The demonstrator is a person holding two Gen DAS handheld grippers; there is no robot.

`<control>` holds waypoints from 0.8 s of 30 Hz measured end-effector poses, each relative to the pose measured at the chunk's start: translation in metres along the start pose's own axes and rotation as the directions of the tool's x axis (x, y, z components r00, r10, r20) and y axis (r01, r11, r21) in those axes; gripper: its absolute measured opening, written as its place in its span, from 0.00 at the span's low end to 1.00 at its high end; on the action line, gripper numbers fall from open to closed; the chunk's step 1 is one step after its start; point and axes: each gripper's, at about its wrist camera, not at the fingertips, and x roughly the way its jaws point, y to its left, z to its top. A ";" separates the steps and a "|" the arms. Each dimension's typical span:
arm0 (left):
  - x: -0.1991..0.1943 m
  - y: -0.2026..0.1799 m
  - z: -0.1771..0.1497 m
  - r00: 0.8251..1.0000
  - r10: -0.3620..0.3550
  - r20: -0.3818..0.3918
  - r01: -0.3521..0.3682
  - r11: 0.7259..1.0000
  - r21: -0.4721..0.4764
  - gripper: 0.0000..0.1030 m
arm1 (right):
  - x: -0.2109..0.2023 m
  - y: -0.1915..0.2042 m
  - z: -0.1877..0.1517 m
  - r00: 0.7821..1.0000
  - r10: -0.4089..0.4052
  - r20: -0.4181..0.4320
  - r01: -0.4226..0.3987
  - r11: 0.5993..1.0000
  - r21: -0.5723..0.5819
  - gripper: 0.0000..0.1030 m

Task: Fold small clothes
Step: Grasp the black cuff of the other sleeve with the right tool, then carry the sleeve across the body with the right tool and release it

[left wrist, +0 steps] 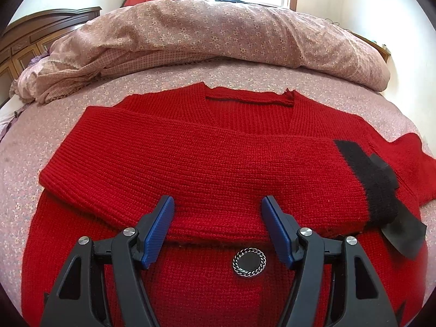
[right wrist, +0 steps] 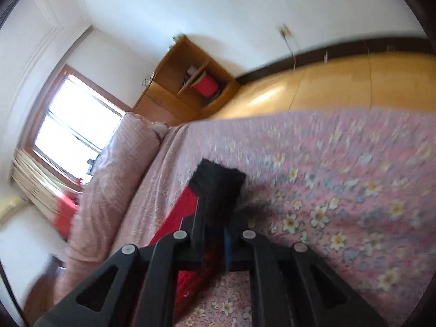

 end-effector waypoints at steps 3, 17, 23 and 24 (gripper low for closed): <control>0.000 0.000 0.000 1.000 -0.002 0.001 0.002 1.000 -0.002 0.60 | -0.002 0.022 -0.002 1.000 -0.026 0.013 0.027 0.994 -0.101 0.10; -0.010 0.018 0.010 0.991 -0.128 -0.034 0.126 0.991 -0.042 0.60 | -0.075 0.272 -0.106 0.982 0.187 0.009 -0.148 0.805 -0.575 0.09; -0.053 0.081 0.048 0.990 -0.142 -0.025 0.143 0.988 0.055 0.60 | -0.081 0.380 -0.203 0.950 0.297 -0.098 -0.282 0.681 -0.675 0.10; -0.060 0.096 0.056 0.993 -0.119 -0.006 0.119 0.990 0.072 0.60 | -0.077 0.393 -0.214 0.950 0.291 -0.113 -0.288 0.679 -0.675 0.10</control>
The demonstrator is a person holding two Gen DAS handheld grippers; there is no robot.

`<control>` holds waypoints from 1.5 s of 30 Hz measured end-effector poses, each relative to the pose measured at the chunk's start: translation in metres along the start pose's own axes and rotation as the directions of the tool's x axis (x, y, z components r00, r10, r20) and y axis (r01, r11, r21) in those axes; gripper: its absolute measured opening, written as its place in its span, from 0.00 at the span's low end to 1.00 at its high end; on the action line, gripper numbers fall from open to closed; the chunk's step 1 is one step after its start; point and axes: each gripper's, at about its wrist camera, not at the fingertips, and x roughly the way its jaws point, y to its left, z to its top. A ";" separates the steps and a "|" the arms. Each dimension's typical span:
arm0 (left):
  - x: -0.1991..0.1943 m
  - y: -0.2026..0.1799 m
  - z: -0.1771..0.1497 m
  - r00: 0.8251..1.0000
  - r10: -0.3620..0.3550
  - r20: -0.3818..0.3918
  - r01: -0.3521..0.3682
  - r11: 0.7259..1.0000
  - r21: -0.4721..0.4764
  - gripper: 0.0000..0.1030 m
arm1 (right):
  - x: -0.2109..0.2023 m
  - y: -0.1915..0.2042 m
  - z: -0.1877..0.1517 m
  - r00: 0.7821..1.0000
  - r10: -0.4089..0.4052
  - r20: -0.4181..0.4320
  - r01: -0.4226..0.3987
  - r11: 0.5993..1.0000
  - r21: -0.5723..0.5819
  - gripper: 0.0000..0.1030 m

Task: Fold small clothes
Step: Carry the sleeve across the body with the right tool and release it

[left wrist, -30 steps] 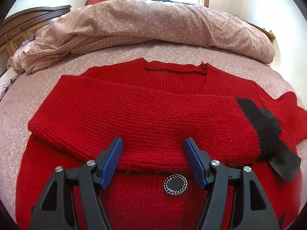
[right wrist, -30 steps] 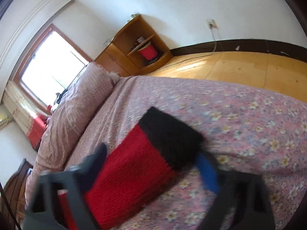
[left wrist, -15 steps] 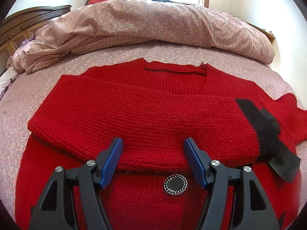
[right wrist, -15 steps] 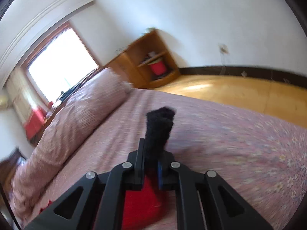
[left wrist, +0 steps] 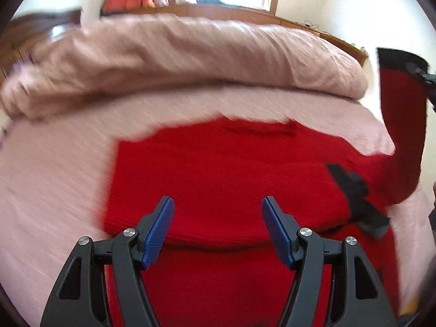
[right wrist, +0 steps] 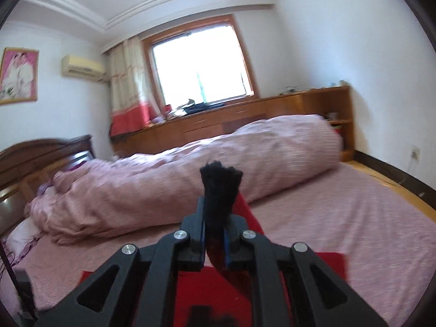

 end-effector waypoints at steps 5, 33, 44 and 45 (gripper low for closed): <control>-0.019 0.074 0.009 0.990 0.072 0.121 -0.078 0.996 0.046 0.60 | 0.020 0.073 -0.028 0.999 0.025 -0.040 -0.025 1.000 0.005 0.10; 0.017 0.102 -0.007 0.996 0.086 0.006 -0.085 0.994 -0.064 0.60 | 0.059 0.202 -0.126 0.979 0.134 -0.156 -0.161 0.970 -0.183 0.10; 0.026 0.149 -0.004 0.997 0.035 -0.063 -0.052 0.950 -0.309 0.60 | 0.073 0.215 -0.173 0.917 0.179 -0.356 -0.261 0.945 -0.196 0.15; 0.027 0.150 -0.003 0.997 0.048 -0.062 -0.065 0.950 -0.304 0.60 | 0.073 0.217 -0.178 0.911 0.183 -0.368 -0.269 0.943 -0.197 0.17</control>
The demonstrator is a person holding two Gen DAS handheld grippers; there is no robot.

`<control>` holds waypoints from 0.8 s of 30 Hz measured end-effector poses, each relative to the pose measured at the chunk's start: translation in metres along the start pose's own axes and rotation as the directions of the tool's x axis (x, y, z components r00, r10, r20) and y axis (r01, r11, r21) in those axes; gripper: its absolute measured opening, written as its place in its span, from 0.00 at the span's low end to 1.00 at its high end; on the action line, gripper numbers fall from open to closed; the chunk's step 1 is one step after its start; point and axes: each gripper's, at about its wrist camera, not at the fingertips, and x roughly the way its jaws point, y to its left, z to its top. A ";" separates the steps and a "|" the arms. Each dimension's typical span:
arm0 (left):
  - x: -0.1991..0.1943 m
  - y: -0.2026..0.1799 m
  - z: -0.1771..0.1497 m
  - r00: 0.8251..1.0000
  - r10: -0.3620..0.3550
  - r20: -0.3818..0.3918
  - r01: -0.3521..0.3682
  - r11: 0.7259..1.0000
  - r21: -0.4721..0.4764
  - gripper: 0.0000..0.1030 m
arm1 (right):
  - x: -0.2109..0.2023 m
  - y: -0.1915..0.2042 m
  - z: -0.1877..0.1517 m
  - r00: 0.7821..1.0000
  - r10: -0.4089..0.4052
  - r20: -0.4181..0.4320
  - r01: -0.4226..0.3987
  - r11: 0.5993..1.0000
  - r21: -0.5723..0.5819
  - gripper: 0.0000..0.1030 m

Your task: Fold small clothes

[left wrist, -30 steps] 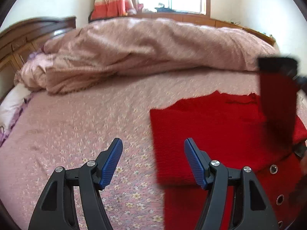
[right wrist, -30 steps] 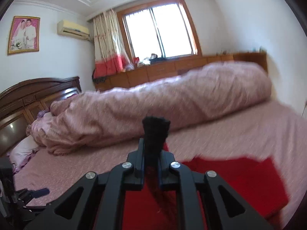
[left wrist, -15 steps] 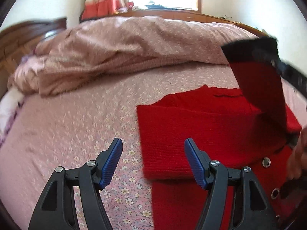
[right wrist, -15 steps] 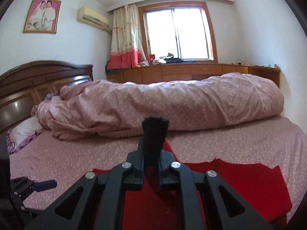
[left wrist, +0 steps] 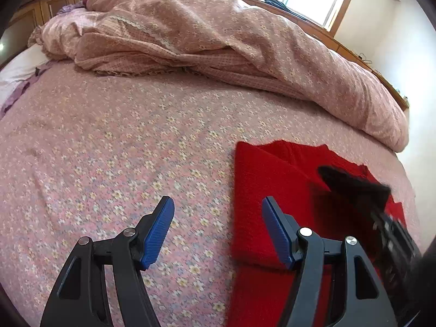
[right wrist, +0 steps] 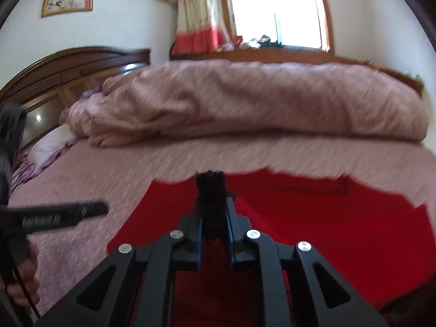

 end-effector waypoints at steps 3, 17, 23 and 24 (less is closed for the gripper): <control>-0.001 -0.001 0.003 1.000 0.005 0.011 -0.005 1.000 0.006 0.60 | -0.002 0.010 -0.005 1.000 0.018 -0.005 -0.018 0.999 -0.036 0.24; -0.014 -0.024 0.003 0.994 -0.108 -0.004 0.108 0.993 0.039 0.60 | -0.082 -0.078 -0.002 0.998 -0.065 0.004 0.065 0.998 0.003 0.60; 0.011 -0.051 -0.015 0.972 -0.216 -0.088 0.223 0.972 0.069 0.60 | -0.118 -0.166 -0.030 0.984 -0.158 -0.080 0.168 0.976 0.140 0.60; 0.016 -0.055 -0.018 0.969 -0.224 -0.099 0.232 0.970 0.078 0.60 | -0.123 -0.178 -0.034 0.984 -0.157 -0.087 0.170 0.970 0.171 0.60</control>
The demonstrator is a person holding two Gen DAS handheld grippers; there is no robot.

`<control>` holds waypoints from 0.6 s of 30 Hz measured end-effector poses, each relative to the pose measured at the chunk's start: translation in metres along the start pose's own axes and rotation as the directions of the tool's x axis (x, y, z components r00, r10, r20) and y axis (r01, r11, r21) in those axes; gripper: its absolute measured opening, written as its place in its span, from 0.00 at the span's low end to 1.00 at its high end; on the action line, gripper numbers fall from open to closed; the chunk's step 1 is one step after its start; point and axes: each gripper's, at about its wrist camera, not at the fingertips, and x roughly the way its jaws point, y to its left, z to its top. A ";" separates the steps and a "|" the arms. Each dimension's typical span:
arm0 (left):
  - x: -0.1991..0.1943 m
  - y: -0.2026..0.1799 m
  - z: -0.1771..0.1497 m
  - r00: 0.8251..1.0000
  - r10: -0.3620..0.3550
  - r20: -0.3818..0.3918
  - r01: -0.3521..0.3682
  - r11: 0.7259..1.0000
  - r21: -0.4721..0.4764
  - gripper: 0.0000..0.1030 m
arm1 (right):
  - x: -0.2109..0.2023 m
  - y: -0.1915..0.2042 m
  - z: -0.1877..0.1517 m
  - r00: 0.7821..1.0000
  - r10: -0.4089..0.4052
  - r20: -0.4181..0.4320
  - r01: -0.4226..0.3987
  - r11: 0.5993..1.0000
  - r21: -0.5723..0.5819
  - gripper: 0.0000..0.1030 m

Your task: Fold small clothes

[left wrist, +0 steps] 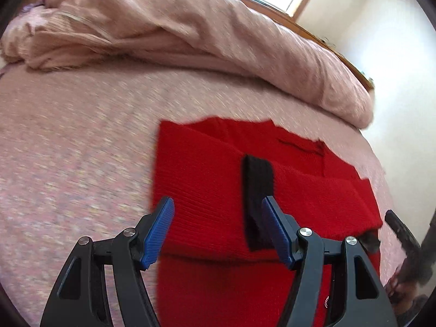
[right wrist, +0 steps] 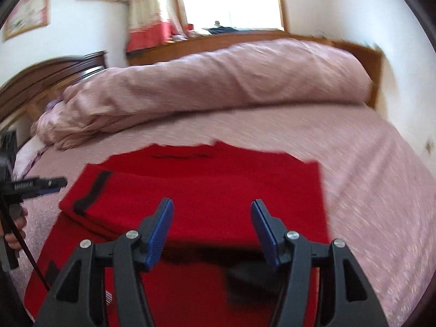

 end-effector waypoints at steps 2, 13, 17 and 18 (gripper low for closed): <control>0.008 -0.003 -0.004 1.000 0.008 -0.013 -0.008 1.000 0.011 0.60 | -0.001 -0.029 -0.004 1.000 0.021 -0.017 -0.019 0.996 0.085 0.42; 0.015 0.014 -0.006 0.985 0.174 0.015 -0.174 0.985 -0.009 0.60 | 0.026 -0.083 -0.026 0.987 0.056 -0.150 -0.016 0.967 0.253 0.00; 0.018 0.037 -0.004 0.991 0.130 -0.028 -0.132 0.983 -0.127 0.60 | 0.016 -0.082 -0.005 0.998 0.036 -0.053 -0.022 0.970 0.243 0.00; 0.020 0.043 -0.005 0.991 0.122 -0.045 -0.128 0.980 -0.153 0.60 | 0.019 -0.083 -0.003 0.998 0.034 -0.052 -0.020 0.969 0.245 0.00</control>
